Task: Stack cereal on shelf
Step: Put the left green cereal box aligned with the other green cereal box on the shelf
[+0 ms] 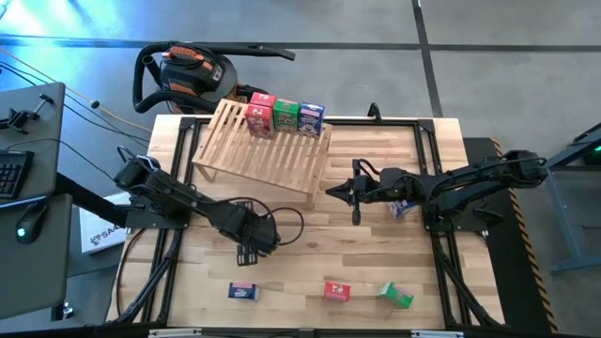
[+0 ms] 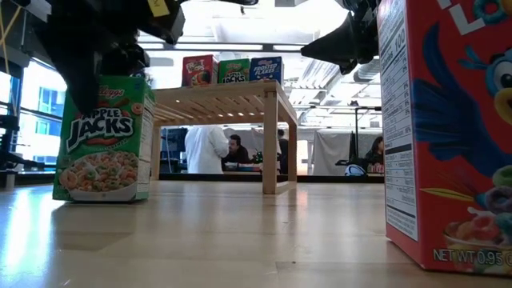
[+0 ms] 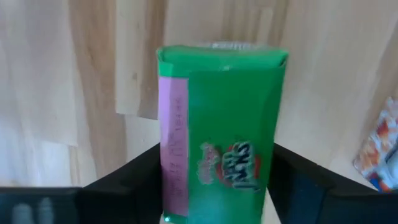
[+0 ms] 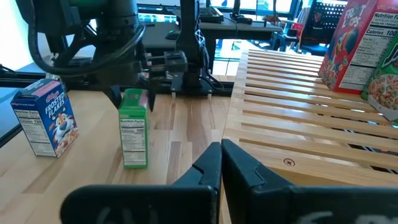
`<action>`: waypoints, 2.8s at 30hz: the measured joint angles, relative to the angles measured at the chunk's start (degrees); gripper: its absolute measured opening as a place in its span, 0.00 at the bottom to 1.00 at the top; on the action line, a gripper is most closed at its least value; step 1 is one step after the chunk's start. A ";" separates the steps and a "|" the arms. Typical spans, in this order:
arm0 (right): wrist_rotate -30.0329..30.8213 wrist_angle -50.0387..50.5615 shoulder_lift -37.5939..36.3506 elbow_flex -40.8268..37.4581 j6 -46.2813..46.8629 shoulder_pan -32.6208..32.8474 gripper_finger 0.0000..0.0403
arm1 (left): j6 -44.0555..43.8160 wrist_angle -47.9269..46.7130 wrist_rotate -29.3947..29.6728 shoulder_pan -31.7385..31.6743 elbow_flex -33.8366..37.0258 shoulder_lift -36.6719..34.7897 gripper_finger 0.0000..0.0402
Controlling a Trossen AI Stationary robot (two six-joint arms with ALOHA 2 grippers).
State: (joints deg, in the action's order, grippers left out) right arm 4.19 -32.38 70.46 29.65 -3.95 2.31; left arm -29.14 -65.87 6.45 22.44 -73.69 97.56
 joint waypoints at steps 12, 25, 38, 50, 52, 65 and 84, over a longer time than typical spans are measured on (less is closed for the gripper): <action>-0.12 0.00 0.00 0.00 0.02 0.00 0.00 | 6.34 -1.49 -0.93 -5.78 -2.59 -9.52 0.42; -0.14 0.00 0.00 -0.02 0.04 0.00 0.00 | 29.51 -10.58 4.53 -19.93 -24.49 -11.32 0.42; -0.42 0.02 -0.02 -0.02 0.07 0.00 0.00 | 54.47 -2.97 7.00 -33.93 -26.75 -6.55 0.42; -0.66 0.00 -0.02 -0.02 -0.02 0.00 0.00 | 57.81 -1.58 12.09 -37.21 -26.75 -5.27 0.43; -0.66 0.00 -0.02 -0.02 -0.06 0.00 0.00 | 57.92 -1.53 12.14 -37.24 -26.75 -5.27 0.45; -1.04 0.02 -0.02 -0.02 0.02 0.00 0.00 | 59.11 -0.33 12.31 -37.45 -26.75 -5.27 0.54; -1.01 0.02 -0.02 -0.02 0.02 0.00 0.00 | 65.65 6.58 13.72 -38.32 -26.82 -8.37 0.54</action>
State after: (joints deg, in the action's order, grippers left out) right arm 3.18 -32.36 70.43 29.63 -3.92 2.31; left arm 36.51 -59.29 20.16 -15.88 -100.51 89.19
